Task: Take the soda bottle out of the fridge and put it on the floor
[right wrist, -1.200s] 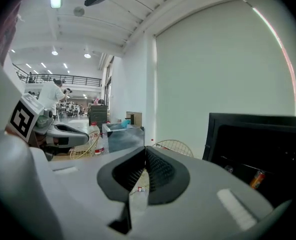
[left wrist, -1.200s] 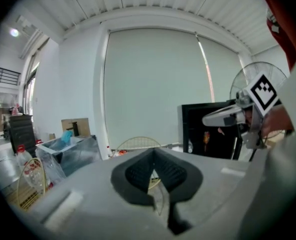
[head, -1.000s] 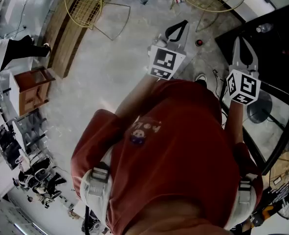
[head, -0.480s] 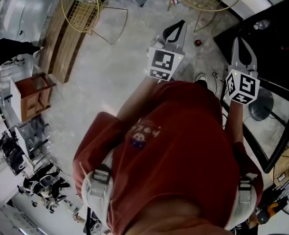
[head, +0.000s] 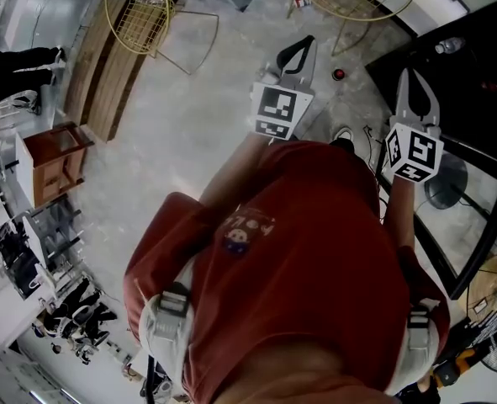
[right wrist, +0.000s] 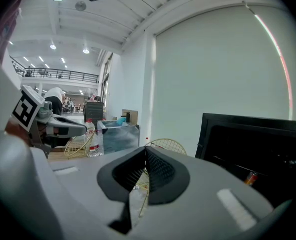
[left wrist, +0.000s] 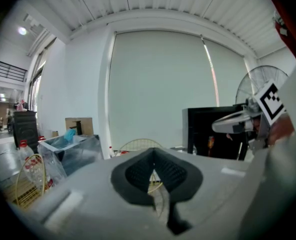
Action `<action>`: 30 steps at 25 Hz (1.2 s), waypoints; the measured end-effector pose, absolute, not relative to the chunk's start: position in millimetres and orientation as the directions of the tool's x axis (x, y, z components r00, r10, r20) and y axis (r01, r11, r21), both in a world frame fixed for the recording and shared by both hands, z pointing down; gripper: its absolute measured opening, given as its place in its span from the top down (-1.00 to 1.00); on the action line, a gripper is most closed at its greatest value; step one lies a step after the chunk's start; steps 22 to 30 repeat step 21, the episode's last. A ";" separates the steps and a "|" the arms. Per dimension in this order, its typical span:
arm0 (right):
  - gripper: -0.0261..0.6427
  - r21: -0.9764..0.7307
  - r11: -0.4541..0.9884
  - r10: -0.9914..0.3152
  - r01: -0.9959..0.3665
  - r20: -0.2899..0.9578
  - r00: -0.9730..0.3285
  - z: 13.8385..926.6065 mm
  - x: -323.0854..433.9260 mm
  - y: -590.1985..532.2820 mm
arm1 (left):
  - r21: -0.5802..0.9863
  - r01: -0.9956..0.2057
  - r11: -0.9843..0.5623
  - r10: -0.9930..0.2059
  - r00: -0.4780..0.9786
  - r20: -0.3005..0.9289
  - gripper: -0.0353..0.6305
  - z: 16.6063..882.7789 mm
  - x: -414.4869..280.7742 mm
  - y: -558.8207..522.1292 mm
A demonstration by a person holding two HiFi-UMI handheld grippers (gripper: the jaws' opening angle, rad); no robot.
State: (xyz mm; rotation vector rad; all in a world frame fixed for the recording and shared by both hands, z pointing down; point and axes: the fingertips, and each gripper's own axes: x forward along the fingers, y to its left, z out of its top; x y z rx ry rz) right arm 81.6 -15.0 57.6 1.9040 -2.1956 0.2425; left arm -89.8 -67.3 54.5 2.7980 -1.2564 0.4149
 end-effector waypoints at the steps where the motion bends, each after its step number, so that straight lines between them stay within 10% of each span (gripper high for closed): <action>1: 0.92 0.020 0.145 -0.952 -0.989 0.275 -0.134 57.5 81.9 -15.3 | -0.070 -0.738 -0.671 -0.727 0.635 0.262 0.90 54.0 -88.9 -67.1; 30: 0.92 -0.057 0.112 -0.957 -0.992 0.263 -0.123 59.5 91.6 -13.5 | -0.071 -0.712 -0.699 -0.695 0.652 0.304 0.90 60.1 -79.6 -63.5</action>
